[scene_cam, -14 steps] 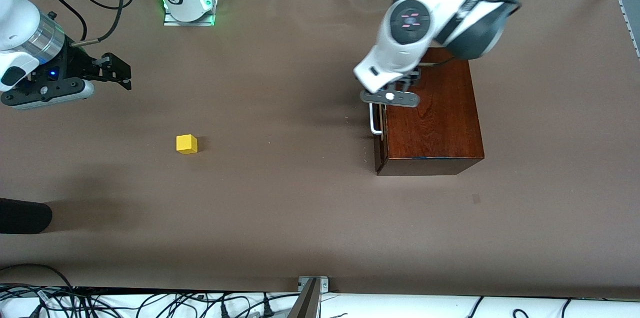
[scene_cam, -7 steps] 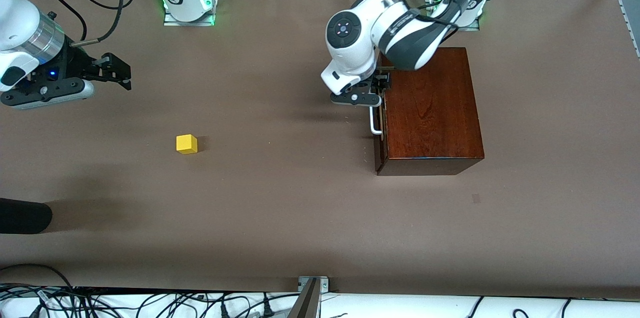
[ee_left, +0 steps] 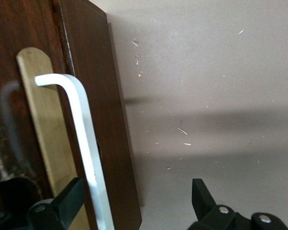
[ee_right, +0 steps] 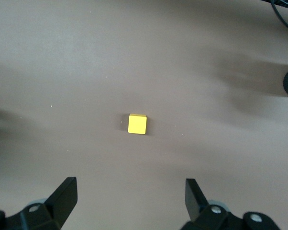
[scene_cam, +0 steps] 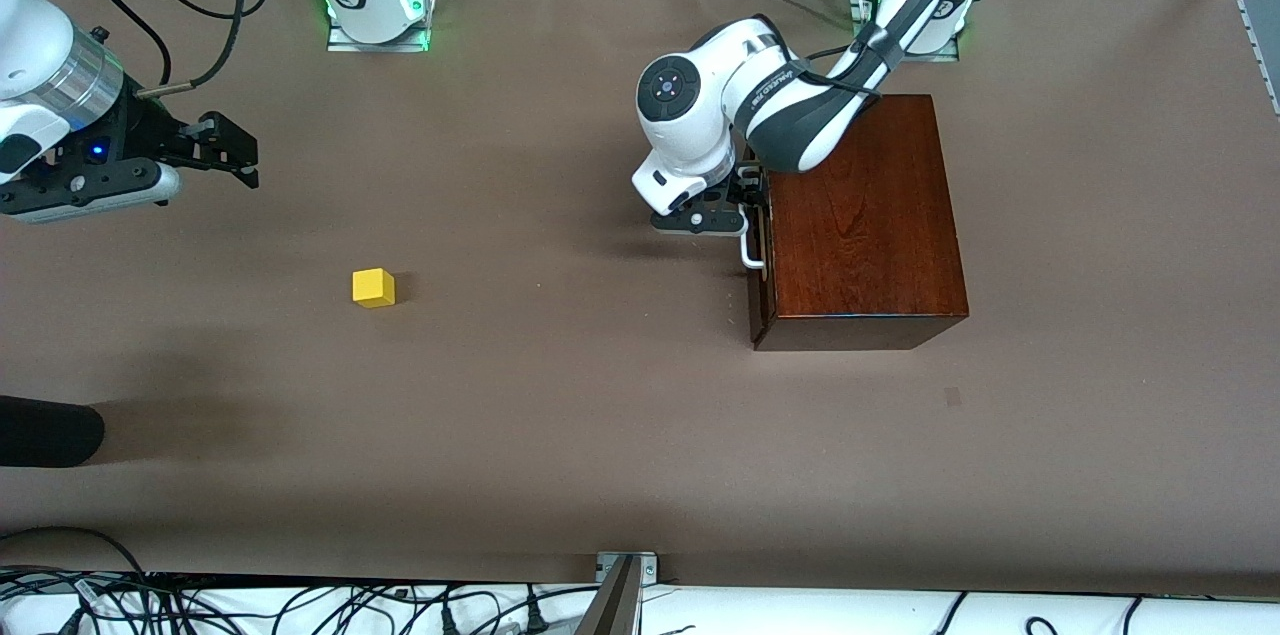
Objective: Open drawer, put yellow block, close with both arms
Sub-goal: 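Lower the left gripper and hook the white drawer handle, then pull the drawer open by its handle with the left gripper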
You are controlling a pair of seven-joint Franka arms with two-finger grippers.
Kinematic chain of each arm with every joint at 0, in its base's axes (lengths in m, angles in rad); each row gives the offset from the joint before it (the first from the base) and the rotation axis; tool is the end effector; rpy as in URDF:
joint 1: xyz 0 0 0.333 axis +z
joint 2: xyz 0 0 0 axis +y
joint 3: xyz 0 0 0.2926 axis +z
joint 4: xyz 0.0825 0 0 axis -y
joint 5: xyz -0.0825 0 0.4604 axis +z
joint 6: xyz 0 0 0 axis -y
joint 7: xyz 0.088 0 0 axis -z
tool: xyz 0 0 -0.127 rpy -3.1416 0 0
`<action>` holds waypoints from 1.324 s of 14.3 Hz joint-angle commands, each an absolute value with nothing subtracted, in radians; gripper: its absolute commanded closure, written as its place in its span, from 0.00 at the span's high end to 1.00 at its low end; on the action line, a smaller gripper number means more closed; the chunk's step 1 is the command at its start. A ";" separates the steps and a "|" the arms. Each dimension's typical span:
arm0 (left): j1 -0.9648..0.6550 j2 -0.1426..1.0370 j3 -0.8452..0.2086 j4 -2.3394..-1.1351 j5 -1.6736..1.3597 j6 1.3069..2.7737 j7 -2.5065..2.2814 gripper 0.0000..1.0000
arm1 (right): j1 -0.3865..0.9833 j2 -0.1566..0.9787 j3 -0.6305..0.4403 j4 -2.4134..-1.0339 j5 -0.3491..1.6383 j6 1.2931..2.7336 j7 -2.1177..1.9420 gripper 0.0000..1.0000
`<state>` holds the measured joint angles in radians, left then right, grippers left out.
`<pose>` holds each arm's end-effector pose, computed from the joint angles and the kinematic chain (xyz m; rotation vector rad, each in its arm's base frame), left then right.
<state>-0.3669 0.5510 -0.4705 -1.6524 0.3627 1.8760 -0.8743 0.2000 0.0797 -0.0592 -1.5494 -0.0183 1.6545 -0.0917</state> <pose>0.5016 -0.4825 0.2196 -2.8878 0.1298 0.1520 0.6547 0.0918 0.5490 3.0977 0.3642 0.0407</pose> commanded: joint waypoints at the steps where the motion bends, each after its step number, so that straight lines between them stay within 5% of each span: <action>1: -0.380 0.563 -0.469 -1.640 0.396 1.876 -0.905 1.00 | 0.190 0.089 -0.057 -1.537 -0.012 1.666 -0.089 1.00; 19: -0.440 0.617 -0.471 -1.629 0.390 2.034 -1.002 1.00 | 0.192 0.091 -0.057 -1.534 -0.012 1.672 -0.094 1.00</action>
